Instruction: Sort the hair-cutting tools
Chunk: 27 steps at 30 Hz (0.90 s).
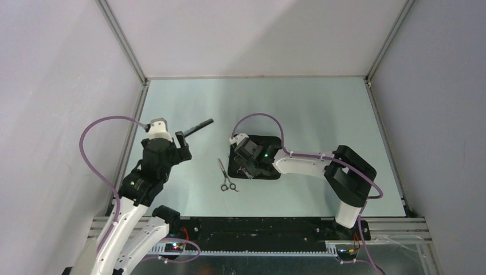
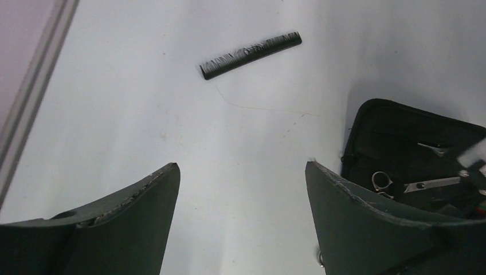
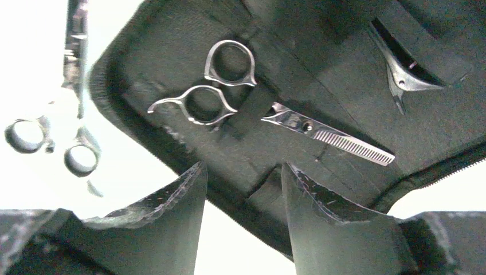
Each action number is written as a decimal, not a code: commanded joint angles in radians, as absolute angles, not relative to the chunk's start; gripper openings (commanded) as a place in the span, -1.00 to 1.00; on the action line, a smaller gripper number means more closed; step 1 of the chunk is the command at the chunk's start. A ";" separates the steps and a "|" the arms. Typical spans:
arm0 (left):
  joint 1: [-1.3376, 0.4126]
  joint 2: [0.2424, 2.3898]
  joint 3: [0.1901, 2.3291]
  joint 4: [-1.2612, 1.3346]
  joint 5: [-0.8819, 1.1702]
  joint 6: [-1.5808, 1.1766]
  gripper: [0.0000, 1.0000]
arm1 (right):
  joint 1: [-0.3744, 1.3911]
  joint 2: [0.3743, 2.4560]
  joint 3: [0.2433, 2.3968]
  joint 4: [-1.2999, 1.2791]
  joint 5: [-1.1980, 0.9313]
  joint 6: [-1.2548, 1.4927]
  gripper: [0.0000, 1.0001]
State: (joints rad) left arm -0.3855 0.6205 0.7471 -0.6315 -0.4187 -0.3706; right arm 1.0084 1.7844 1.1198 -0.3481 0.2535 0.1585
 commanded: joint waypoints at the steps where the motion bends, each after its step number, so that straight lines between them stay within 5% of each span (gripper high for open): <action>1: -0.377 0.589 0.775 -0.654 -0.518 -0.306 0.73 | 1.039 1.710 1.201 -0.380 0.207 0.210 0.13; 14: -0.377 0.528 0.717 -0.609 -0.718 -0.320 0.73 | 1.084 2.049 1.656 -0.520 0.144 0.374 -0.14; 27: -0.376 0.511 0.709 -0.592 -0.691 -0.311 0.73 | 1.097 2.209 1.788 -0.679 0.144 0.464 -0.30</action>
State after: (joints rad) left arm -0.3836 0.5236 0.7151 -0.6353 -0.6781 -0.3305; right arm 1.0920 2.1845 1.7344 -0.6239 0.1410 0.4191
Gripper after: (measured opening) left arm 0.865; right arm 0.356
